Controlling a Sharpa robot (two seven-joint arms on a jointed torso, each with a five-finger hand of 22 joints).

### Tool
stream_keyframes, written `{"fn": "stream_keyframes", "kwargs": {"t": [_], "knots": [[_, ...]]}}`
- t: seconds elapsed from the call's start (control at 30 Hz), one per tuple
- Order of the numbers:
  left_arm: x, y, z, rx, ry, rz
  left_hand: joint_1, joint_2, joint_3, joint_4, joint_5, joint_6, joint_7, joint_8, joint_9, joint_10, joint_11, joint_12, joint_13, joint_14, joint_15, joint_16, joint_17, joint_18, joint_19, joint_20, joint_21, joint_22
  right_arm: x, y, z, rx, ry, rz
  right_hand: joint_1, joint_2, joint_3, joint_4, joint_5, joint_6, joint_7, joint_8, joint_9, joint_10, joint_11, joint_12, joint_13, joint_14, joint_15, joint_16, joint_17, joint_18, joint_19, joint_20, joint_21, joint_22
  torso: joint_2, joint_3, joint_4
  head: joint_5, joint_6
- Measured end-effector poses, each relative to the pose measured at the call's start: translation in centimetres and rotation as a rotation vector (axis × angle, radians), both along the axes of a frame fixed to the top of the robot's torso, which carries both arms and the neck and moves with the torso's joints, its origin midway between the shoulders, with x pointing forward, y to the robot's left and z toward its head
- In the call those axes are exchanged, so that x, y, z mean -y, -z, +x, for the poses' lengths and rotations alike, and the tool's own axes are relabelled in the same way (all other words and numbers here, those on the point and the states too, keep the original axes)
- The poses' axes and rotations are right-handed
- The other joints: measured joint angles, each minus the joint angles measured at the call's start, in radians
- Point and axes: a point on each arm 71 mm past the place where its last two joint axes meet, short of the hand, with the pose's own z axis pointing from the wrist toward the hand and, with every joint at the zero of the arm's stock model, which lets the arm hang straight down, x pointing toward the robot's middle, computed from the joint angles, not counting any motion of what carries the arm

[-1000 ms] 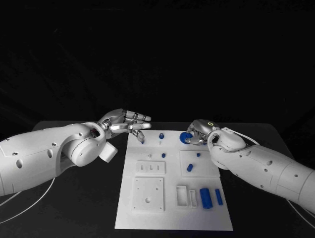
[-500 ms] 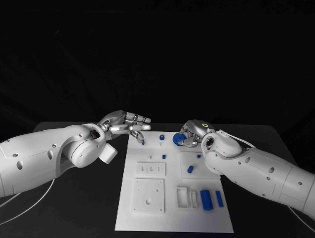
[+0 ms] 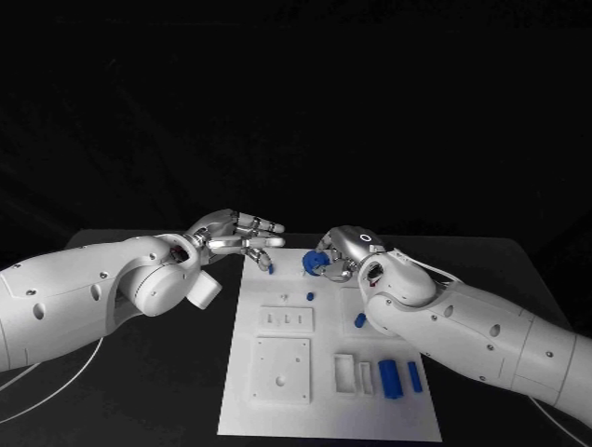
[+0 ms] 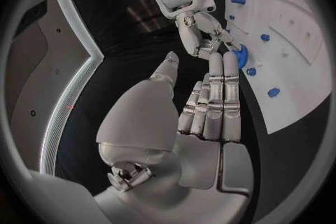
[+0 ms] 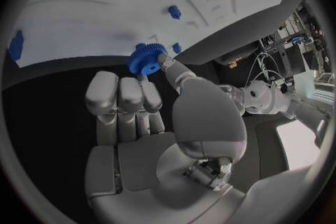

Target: Assemble the parts on the task board

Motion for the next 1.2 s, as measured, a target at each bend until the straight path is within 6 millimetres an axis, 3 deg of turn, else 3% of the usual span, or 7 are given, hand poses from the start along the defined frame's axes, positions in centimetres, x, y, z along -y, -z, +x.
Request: {"fn": "stream_keyframes", "kwargs": {"t": [0.33,1.2], "knots": [[0.2,0.0,0.0,0.000,0.004,0.000,0.000,0.000,0.000,0.000,0.000,0.000,0.000,0.000,0.000,0.000,0.000,0.000,0.000,0.000,0.000,0.000,0.000,0.000,0.000,0.000,0.000,0.000,-2.2,1.5,-0.3,-0.015,-0.027,-0.014,0.000,0.000,0.000,0.000,0.000,0.006,-0.007,-0.001,-0.002,0.000,0.000,-0.004,0.000,0.000,0.000,-0.004,-0.001,0.000,0.000,0.000,0.000,0.000,0.001,0.0011,0.0007,0.004,-0.001],[0.5,0.0,0.1,0.000,0.008,0.001,0.000,0.000,0.000,0.000,0.000,0.000,0.000,0.000,0.000,0.000,0.000,0.000,0.000,0.000,0.000,0.000,0.000,0.000,0.000,0.000,0.000,0.000,-2.8,2.7,0.8,-0.024,-0.008,-0.034,0.000,0.000,-0.006,0.005,0.000,0.004,-0.009,-0.001,-0.004,-0.002,-0.002,-0.008,0.000,0.000,0.000,-0.004,-0.004,0.000,0.000,0.000,0.000,0.000,0.001,0.0024,-0.0013,0.003,0.000]]}}
